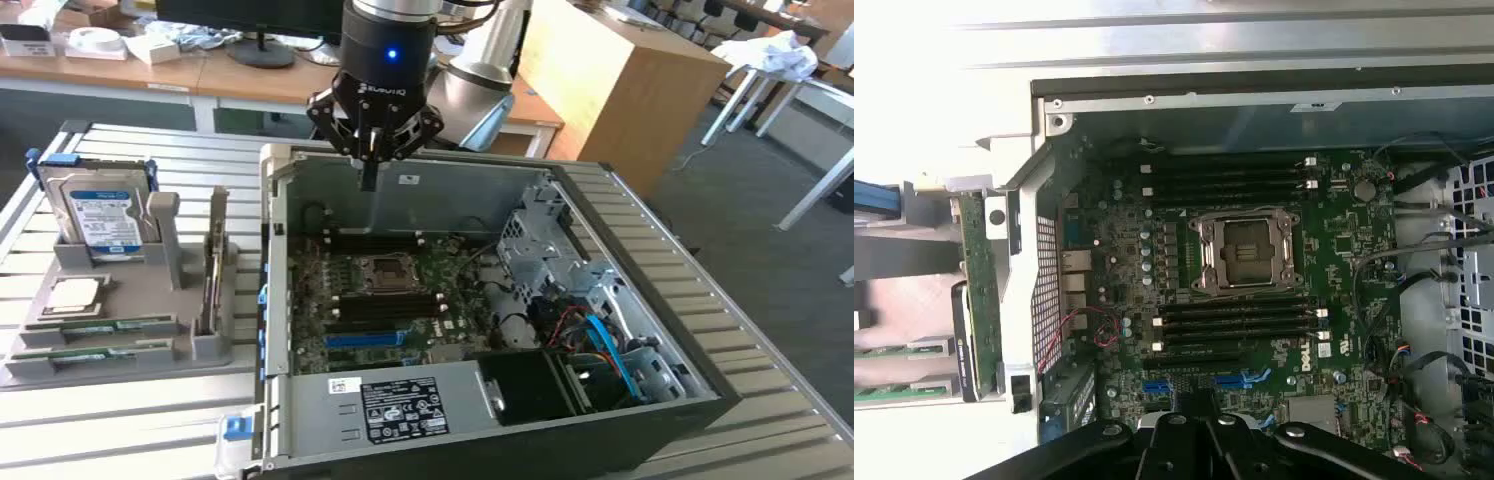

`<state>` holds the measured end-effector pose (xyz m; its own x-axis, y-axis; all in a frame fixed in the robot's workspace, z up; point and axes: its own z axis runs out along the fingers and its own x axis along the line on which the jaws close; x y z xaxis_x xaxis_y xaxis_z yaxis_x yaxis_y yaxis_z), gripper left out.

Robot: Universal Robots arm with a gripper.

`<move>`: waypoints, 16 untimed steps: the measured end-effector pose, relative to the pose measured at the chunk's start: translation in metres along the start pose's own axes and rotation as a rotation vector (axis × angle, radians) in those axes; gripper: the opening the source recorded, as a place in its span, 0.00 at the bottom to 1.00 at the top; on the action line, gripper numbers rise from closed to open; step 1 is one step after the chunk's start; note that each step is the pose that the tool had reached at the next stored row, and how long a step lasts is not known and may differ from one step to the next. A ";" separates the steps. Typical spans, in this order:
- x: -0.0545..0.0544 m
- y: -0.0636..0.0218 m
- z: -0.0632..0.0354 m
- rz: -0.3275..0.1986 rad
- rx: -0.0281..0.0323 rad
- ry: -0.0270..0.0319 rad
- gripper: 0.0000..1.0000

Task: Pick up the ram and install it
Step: 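Reach for the ram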

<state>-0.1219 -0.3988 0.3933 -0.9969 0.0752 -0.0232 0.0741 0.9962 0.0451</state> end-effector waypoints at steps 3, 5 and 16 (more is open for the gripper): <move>0.000 0.0000 0.0000 0.000 0.0000 0.0000 0.10; 0.000 0.0000 0.0000 0.000 -0.0001 -0.0001 0.10; 0.006 -0.0005 -0.0001 0.000 -0.0001 -0.0014 0.10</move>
<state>-0.1279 -0.3989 0.3933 -0.9969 0.0753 -0.0246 0.0741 0.9962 0.0451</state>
